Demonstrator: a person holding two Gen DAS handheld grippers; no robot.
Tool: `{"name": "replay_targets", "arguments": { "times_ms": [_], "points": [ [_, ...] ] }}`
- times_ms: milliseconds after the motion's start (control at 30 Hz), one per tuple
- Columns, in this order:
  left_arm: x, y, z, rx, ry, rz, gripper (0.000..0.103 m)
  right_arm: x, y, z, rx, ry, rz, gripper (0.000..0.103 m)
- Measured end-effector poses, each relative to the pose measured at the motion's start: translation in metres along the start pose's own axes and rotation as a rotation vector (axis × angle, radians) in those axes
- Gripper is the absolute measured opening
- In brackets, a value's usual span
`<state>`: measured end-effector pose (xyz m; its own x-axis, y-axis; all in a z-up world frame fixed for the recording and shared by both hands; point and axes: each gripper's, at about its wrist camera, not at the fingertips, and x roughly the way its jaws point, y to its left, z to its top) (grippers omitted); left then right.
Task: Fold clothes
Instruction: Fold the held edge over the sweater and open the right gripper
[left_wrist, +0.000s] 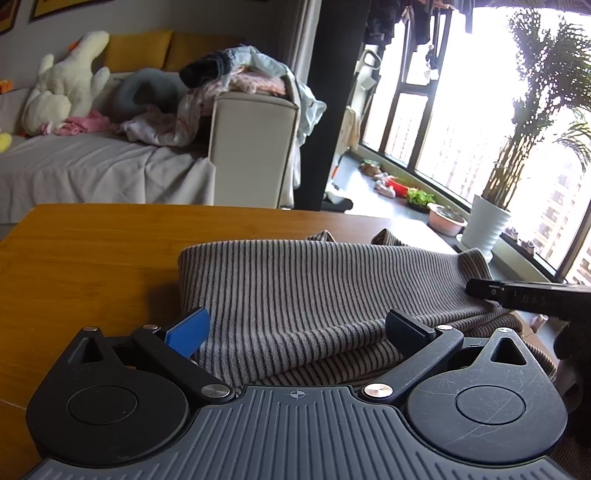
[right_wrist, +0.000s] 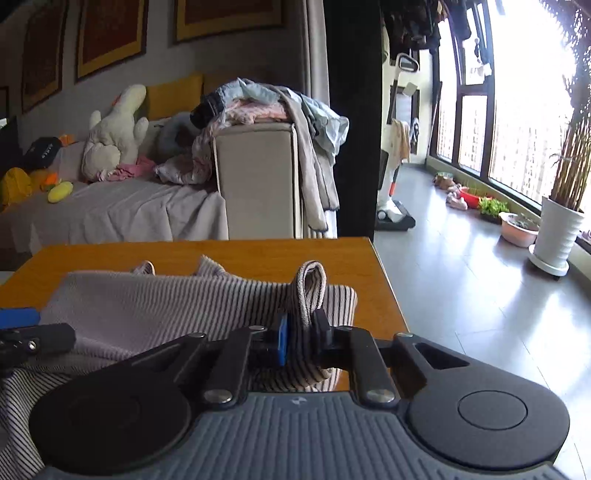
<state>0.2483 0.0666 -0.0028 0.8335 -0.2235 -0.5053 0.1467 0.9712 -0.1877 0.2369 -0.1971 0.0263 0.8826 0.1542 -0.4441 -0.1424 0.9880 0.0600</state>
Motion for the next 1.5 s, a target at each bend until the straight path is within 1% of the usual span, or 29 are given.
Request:
{"name": "replay_targets", "arguments": {
  "times_ms": [33, 133, 233, 267, 367, 400, 467, 500, 533, 567, 633, 667, 700, 733, 800, 833, 900, 967, 1000, 1100, 1267, 1367, 1433, 1500],
  "points": [
    [0.000, 0.000, 0.000, -0.003, -0.002, -0.001, 0.103, -0.008, 0.000, 0.006, 0.001, -0.030, 0.012, 0.012],
    [-0.001, 0.002, 0.000, -0.013, -0.004, -0.005, 0.103, -0.017, -0.001, 0.014, -0.011, -0.043, 0.012, 0.012],
    [0.000, 0.002, 0.001, -0.016, -0.002, -0.006, 0.103, 0.000, -0.007, -0.004, -0.017, 0.043, -0.028, 0.012],
    [0.000, 0.003, 0.001, -0.016, -0.001, -0.006, 0.103, 0.004, -0.010, -0.008, 0.004, 0.059, -0.035, 0.013],
    [0.000, 0.003, 0.001, -0.018, 0.001, -0.008, 0.103, 0.016, -0.021, -0.020, 0.074, 0.105, -0.050, 0.019],
    [0.000, 0.003, 0.001, -0.019, 0.001, -0.008, 0.103, 0.016, -0.020, -0.020, 0.070, 0.110, -0.060, 0.022],
    [0.001, 0.004, 0.001, -0.021, 0.002, -0.009, 0.103, 0.016, -0.018, -0.017, 0.055, 0.118, -0.080, 0.031],
    [0.001, 0.004, 0.001, -0.021, 0.003, -0.009, 0.103, 0.014, -0.016, -0.016, 0.043, 0.107, -0.095, 0.040],
    [0.001, 0.004, 0.001, -0.022, 0.004, -0.009, 0.103, 0.007, -0.015, -0.014, 0.038, 0.075, -0.103, 0.051],
    [0.001, 0.005, 0.001, -0.023, 0.004, -0.010, 0.103, 0.000, -0.014, -0.011, 0.049, 0.038, -0.098, 0.057],
    [0.001, 0.005, 0.002, -0.024, 0.005, -0.011, 0.103, -0.014, -0.017, -0.004, 0.120, -0.033, -0.040, 0.085],
    [0.002, 0.005, 0.002, -0.025, 0.007, -0.011, 0.103, -0.014, -0.018, -0.004, 0.154, -0.037, 0.006, 0.090],
    [0.002, 0.005, 0.002, -0.025, 0.009, -0.011, 0.103, -0.013, -0.019, -0.004, 0.189, -0.037, 0.054, 0.099],
    [0.002, 0.005, 0.002, -0.025, 0.011, -0.011, 0.103, -0.012, -0.020, -0.004, 0.223, -0.037, 0.102, 0.103],
    [0.003, 0.005, 0.003, -0.027, 0.015, -0.011, 0.103, -0.010, -0.022, -0.005, 0.291, -0.037, 0.199, 0.103],
    [0.003, 0.005, 0.002, -0.027, 0.015, -0.011, 0.103, -0.004, -0.021, -0.010, 0.303, -0.010, 0.208, 0.103],
    [0.003, 0.005, 0.002, -0.026, 0.017, -0.009, 0.103, 0.013, -0.021, -0.022, 0.322, 0.061, 0.187, 0.103],
    [0.003, 0.005, 0.002, -0.026, 0.019, -0.008, 0.103, 0.025, -0.025, -0.032, 0.360, 0.126, 0.135, 0.103],
    [0.003, 0.005, 0.002, -0.026, 0.020, -0.008, 0.103, 0.026, -0.027, -0.032, 0.381, 0.137, 0.142, 0.103],
    [0.004, 0.005, 0.002, -0.028, 0.023, -0.007, 0.103, 0.025, -0.027, -0.035, 0.379, 0.125, 0.148, 0.103],
    [0.005, 0.005, 0.002, -0.024, 0.030, -0.003, 0.103, 0.024, -0.018, -0.036, 0.335, 0.139, 0.161, 0.103],
    [0.007, 0.005, 0.003, -0.024, 0.052, -0.004, 0.103, 0.024, -0.018, -0.035, 0.338, 0.140, 0.177, 0.103],
    [0.008, 0.001, 0.003, 0.007, 0.077, 0.009, 0.103, 0.023, -0.018, -0.035, 0.339, 0.140, 0.186, 0.103],
    [0.011, -0.008, 0.002, 0.072, 0.102, 0.039, 0.103, 0.023, -0.019, -0.035, 0.340, 0.140, 0.192, 0.103]
  ]
}}
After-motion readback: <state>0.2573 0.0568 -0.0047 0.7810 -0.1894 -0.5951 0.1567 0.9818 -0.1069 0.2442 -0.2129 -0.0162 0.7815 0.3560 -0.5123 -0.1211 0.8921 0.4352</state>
